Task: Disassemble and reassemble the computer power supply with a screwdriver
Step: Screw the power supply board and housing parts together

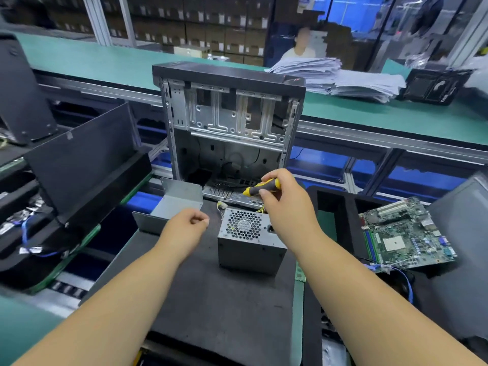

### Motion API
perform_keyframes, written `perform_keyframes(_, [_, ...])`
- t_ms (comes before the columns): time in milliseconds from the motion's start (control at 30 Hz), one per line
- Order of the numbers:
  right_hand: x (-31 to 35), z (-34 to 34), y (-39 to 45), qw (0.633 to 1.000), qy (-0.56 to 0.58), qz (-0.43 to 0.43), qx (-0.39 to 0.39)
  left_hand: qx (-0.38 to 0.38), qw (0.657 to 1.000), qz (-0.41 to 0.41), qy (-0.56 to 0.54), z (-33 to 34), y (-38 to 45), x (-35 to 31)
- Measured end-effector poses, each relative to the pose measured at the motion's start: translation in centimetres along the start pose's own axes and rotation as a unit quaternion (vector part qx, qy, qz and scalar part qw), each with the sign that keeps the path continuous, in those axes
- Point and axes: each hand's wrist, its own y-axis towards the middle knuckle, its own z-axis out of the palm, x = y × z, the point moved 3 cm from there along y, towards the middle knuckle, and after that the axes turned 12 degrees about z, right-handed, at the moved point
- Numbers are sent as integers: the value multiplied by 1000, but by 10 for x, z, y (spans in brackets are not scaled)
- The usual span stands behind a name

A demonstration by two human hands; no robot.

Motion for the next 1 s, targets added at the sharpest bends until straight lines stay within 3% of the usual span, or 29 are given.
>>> perform_keyframes(200, [-5,22,20,999,15,7,36,-25,999,20,40,-26,16,14])
perform_keyframes(433, [-7,38,46,999,14,34,33,55,975,69,205,-26,59,39])
perform_keyframes(633, [-9,46,70,997,24,73,-4,171,911,75,369,4,113,64])
perform_keyframes(767, [-11,51,77,995,32,90,-5,250,848,56,464,21,138,75])
perform_keyframes(1000, [-17,56,90,992,5,121,-26,321,813,16,486,39,149,80])
